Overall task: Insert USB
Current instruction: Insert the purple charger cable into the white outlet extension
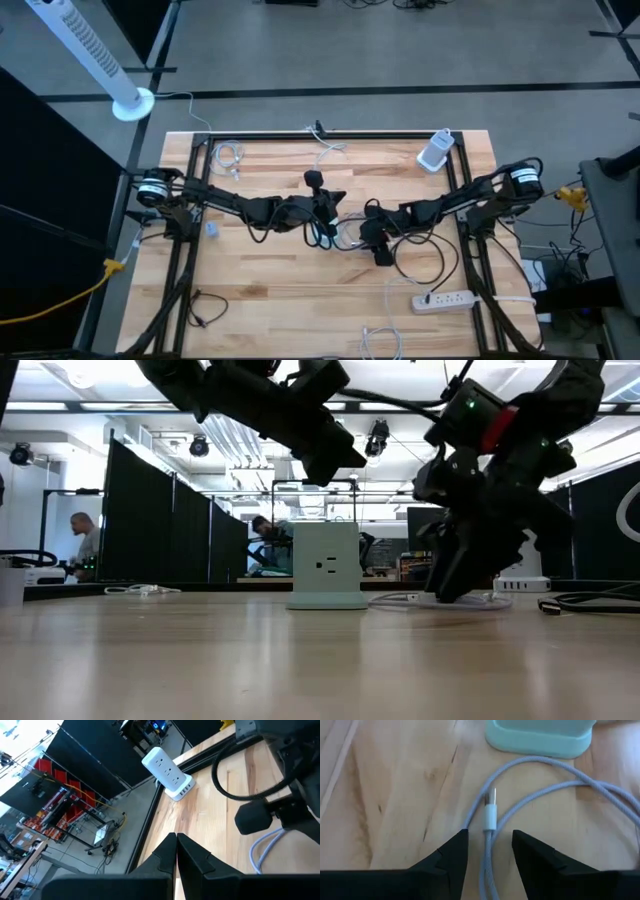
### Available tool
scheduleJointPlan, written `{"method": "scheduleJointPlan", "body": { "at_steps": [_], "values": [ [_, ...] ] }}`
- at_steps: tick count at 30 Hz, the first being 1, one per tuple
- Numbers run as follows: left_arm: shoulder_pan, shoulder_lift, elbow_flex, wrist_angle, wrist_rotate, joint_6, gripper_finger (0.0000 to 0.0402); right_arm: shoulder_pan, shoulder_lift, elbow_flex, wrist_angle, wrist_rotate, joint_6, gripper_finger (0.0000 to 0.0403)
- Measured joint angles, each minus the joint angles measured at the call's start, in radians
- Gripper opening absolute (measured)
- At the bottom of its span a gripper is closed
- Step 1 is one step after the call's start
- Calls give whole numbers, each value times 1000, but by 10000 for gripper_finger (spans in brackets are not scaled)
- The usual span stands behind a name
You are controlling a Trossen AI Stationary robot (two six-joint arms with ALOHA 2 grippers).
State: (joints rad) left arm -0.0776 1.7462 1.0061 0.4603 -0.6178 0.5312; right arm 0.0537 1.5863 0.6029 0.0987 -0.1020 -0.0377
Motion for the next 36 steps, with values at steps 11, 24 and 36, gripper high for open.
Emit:
{"method": "scheduleJointPlan", "body": {
  "at_steps": [11, 24, 36],
  "values": [
    [1, 0, 0, -20, 1, -47, 0, 7, 47, 1, 57, -1, -79, 76],
    [1, 0, -1, -75, 1, -49, 0, 12, -231, -1, -57, 0, -180, 16],
    [1, 0, -1, -10, 183, -132, 0, 7, -588, -1, -72, 31, -169, 13]
  ]
}}
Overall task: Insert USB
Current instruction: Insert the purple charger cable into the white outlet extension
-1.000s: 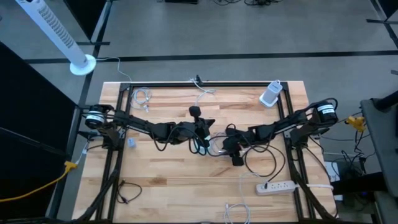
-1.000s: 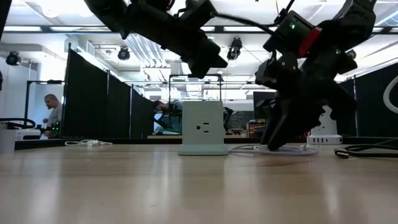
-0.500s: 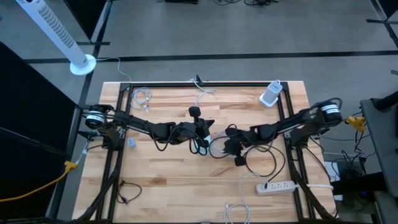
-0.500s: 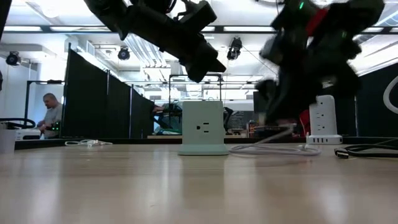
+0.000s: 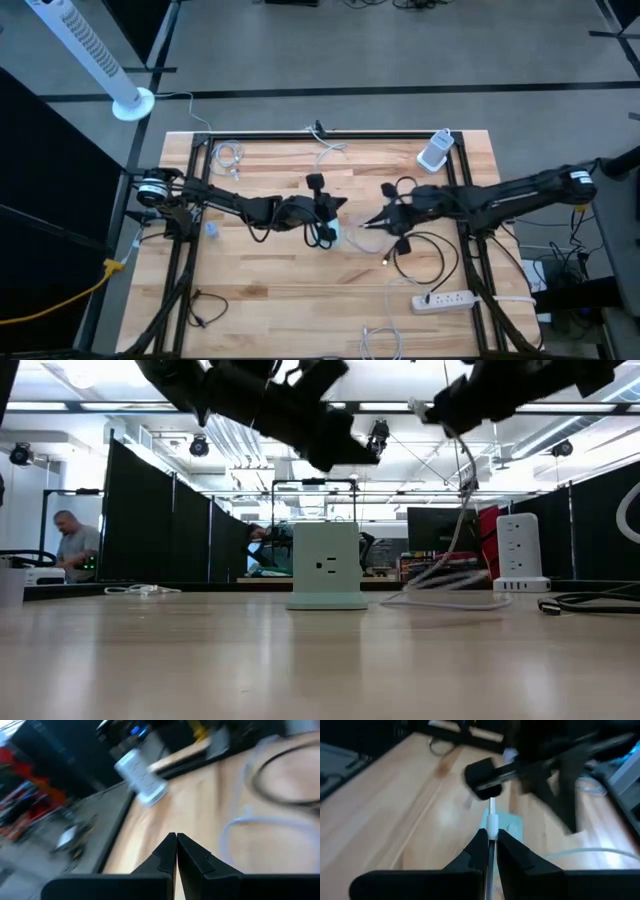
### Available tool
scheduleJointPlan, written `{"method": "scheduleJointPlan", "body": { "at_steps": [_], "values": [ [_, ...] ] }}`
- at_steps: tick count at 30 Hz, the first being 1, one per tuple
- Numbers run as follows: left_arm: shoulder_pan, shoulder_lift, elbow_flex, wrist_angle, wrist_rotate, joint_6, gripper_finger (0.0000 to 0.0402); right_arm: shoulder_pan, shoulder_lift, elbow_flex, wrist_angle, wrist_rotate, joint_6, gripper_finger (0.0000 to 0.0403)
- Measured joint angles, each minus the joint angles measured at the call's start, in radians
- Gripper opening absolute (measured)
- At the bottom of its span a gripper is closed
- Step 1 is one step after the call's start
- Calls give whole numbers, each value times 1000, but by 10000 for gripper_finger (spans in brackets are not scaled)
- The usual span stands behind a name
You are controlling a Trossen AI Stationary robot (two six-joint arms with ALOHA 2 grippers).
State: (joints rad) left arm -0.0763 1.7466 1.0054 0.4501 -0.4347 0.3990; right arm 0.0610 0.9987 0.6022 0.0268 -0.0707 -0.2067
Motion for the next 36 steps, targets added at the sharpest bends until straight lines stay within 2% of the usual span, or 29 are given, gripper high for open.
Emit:
{"method": "scheduleJointPlan", "body": {
  "at_steps": [3, 6, 11, 15, 27, 33, 36],
  "values": [
    [-1, 0, 0, 70, 99, 1, 0, -3, -46, 0, 13, 26, 19, 13],
    [1, 0, 0, 134, 135, 8, 0, -3, -75, 0, 61, 38, 24, 13],
    [10, 0, 0, 205, 217, -13, 1, -3, -70, 0, 169, 38, 4, 13],
    [14, 0, 0, 241, 306, -61, 20, -2, -48, 0, 198, 38, -15, 13],
    [15, 0, 0, 259, 324, -91, 145, 0, -41, -2, 300, -8, -94, 13],
    [16, 0, 0, 297, 324, -79, 178, -1, -39, -3, 312, -9, -91, 13],
    [16, 0, 0, 352, 348, -67, 182, -2, -19, -3, 415, -11, -74, 13]
  ]
}}
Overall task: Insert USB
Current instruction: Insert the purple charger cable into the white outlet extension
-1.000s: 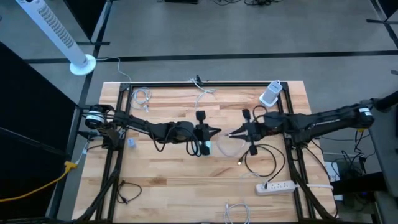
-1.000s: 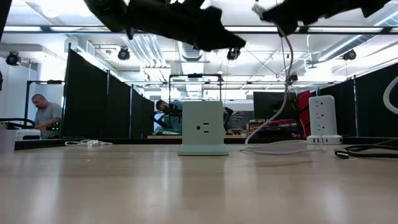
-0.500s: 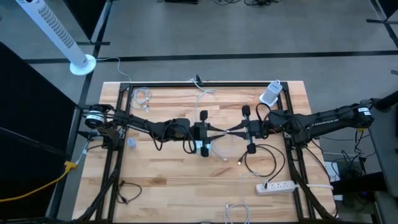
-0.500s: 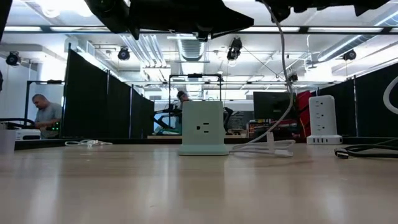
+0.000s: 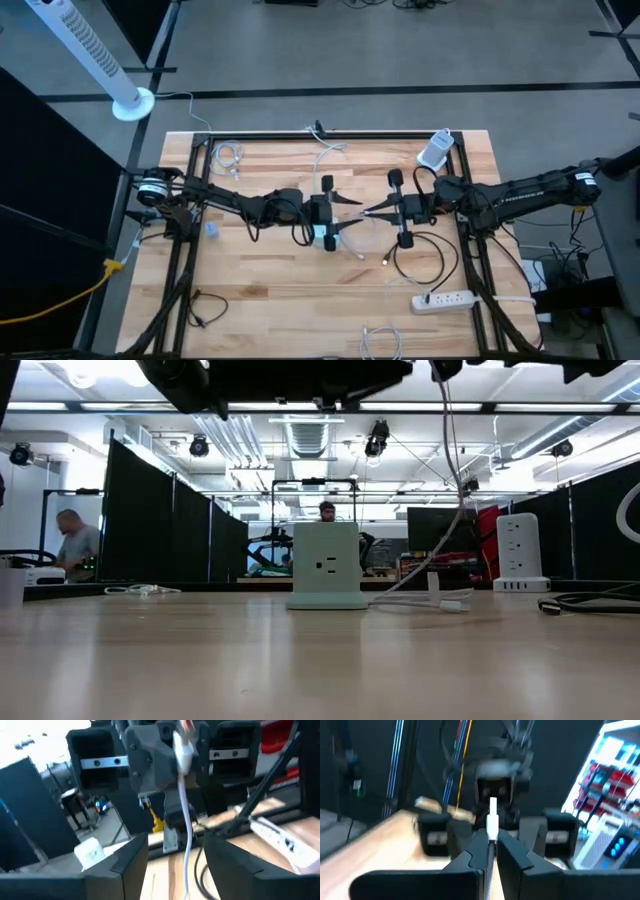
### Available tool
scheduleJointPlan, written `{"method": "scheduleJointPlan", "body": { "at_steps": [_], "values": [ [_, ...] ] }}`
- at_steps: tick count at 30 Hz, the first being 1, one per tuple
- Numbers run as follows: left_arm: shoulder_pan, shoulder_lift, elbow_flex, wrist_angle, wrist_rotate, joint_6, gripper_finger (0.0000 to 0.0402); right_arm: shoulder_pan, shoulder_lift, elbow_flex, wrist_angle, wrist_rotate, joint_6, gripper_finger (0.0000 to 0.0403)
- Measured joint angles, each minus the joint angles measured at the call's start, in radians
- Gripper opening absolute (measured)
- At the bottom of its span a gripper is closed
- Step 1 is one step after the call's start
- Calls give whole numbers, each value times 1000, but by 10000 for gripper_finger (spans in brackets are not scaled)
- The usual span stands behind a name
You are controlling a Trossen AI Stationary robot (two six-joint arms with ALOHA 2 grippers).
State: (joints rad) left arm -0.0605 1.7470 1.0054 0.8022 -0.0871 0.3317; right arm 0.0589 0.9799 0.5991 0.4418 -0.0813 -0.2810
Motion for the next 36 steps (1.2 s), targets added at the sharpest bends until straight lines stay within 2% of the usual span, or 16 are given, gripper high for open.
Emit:
{"method": "scheduleJointPlan", "body": {
  "at_steps": [5, 12, 19, 24, 29, 31, 36],
  "values": [
    [0, 0, 0, 113, 26, 21, 169, 0, 65, 0, 113, -1, -23, 13],
    [0, 0, 0, 136, 31, 21, 130, -1, 161, 0, 272, -5, -32, 13],
    [0, 1, 0, 210, 61, 28, 78, 0, 167, 15, 289, -6, -29, 13],
    [2, 1, 0, 225, 71, 21, 16, 0, 167, 19, 284, -7, -18, 13],
    [2, 1, -1, 208, 60, -8, 2, 0, 166, 18, 277, 47, 27, 13],
    [3, 1, -1, 193, 45, -15, 1, 0, 157, 18, 255, 75, 45, 26],
    [1, 1, -1, 126, 5, -25, 1, 0, 119, 16, 149, 96, 51, 91]
  ]
}}
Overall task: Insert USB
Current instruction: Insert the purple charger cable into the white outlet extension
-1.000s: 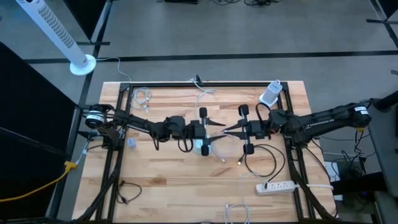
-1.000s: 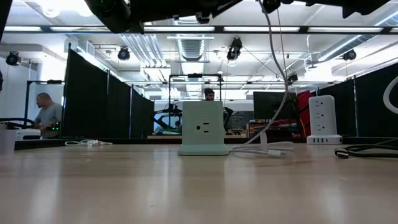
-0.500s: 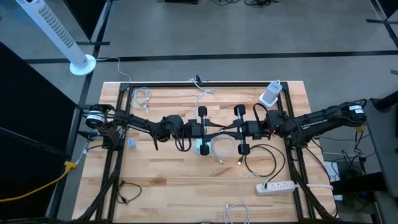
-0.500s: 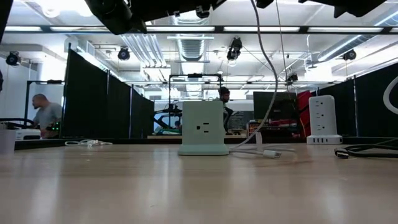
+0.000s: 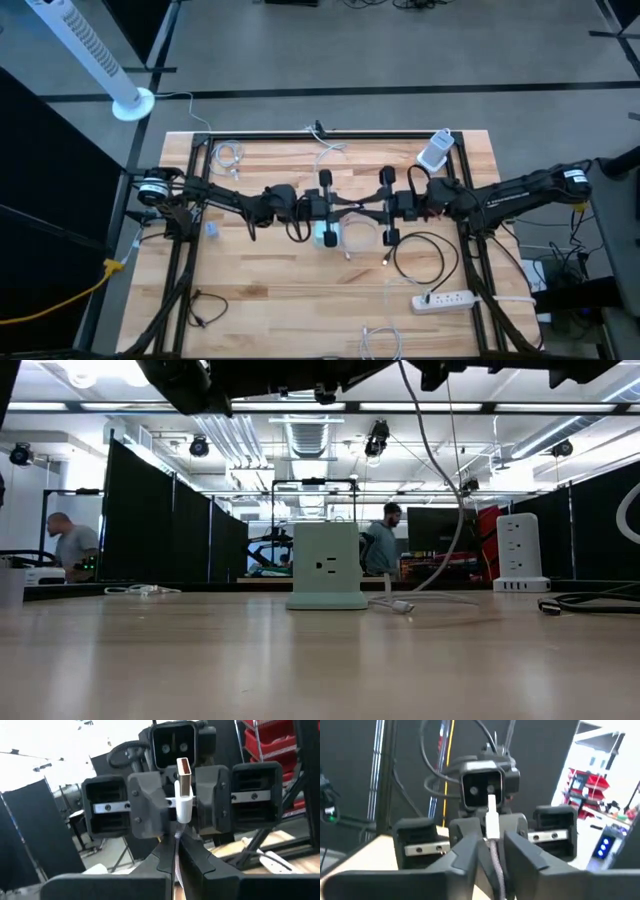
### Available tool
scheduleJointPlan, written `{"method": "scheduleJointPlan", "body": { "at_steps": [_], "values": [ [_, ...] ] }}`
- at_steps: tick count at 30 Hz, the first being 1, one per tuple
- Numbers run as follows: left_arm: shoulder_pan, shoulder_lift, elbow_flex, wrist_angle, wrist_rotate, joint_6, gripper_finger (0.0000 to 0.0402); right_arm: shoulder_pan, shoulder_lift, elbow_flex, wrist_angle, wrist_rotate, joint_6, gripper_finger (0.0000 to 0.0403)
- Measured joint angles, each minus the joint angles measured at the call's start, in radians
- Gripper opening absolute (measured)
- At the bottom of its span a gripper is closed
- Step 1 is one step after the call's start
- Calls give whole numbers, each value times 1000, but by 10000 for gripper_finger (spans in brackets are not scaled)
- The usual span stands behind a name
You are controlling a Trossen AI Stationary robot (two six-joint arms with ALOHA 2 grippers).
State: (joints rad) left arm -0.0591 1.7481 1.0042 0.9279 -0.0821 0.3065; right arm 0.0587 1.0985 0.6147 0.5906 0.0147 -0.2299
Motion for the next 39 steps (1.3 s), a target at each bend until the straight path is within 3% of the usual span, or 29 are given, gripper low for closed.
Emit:
{"method": "scheduleJointPlan", "body": {
  "at_steps": [9, 17, 23, 29, 39],
  "values": [
    [-1, -1, 0, -120, -8, -25, 0, -1, -67, 0, -198, 20, 12, 144],
    [1, 4, 0, -220, -66, -48, 0, -1, -66, 33, -302, 95, 47, 140],
    [1, 5, -1, -241, -76, -54, 0, -1, -38, 151, -485, 97, 53, 152],
    [1, 6, -1, -253, -76, -54, 0, -1, 14, 209, -544, 87, 80, 165],
    [2, 6, -10, -282, -103, -58, 0, -1, 30, 293, -716, 75, 119, 151]
  ]
}}
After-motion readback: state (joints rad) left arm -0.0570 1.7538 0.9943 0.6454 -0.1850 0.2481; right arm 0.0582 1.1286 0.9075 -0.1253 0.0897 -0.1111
